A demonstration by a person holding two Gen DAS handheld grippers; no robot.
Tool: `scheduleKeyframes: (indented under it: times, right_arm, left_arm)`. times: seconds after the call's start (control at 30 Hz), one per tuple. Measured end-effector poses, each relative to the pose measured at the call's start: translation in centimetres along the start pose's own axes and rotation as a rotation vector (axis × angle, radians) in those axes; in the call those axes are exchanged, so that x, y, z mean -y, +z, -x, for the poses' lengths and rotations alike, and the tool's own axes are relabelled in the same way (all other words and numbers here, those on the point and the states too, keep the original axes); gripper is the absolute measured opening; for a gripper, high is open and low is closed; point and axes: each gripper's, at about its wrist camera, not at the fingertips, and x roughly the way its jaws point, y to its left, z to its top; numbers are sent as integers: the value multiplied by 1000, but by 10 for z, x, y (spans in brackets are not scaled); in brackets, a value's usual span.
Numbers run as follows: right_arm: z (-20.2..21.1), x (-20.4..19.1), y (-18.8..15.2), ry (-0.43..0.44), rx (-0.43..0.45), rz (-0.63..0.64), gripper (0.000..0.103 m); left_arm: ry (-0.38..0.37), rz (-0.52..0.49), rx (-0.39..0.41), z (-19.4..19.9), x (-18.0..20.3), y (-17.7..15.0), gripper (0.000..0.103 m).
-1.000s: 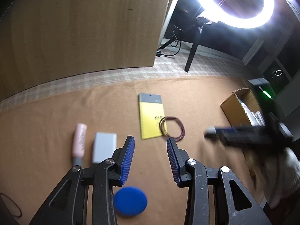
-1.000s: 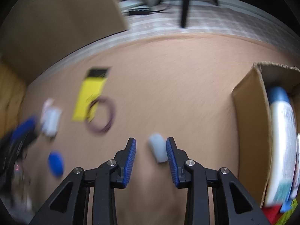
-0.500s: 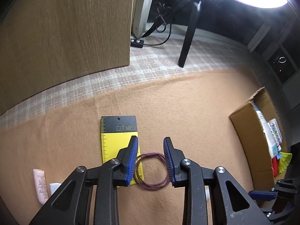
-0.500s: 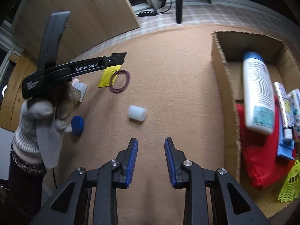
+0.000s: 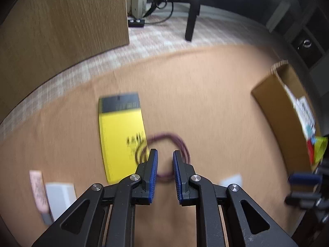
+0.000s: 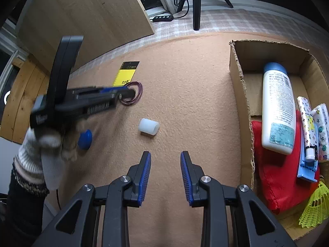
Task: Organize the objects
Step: 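Lower the right tool to the white foam block while the left tool approaches the purple cable coil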
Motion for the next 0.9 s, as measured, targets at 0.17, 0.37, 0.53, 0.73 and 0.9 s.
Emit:
scheduleKeyframes:
  times: [0.17,0.37,0.53,0.73,0.9]
  right_arm:
    - [-3,-5,2,16,-2,34,27]
    - [-8,-11,4,32,-9,93,27]
    - [-16,-14,4,22,-18,131,27]
    - [-31,-27,17,-34,22,144,39]
    - [-57,-44,30,-116,34,145,50]
  left_arm:
    - [-5,28,5,8,4,-27,16]
    - [19,42,-12,24,16,-72,15]
    - [35,66,-14,37,22,-103,16]
    - [14,72,90,75,16,-106,16]
    - [96,39,61,65,-4,-96,16]
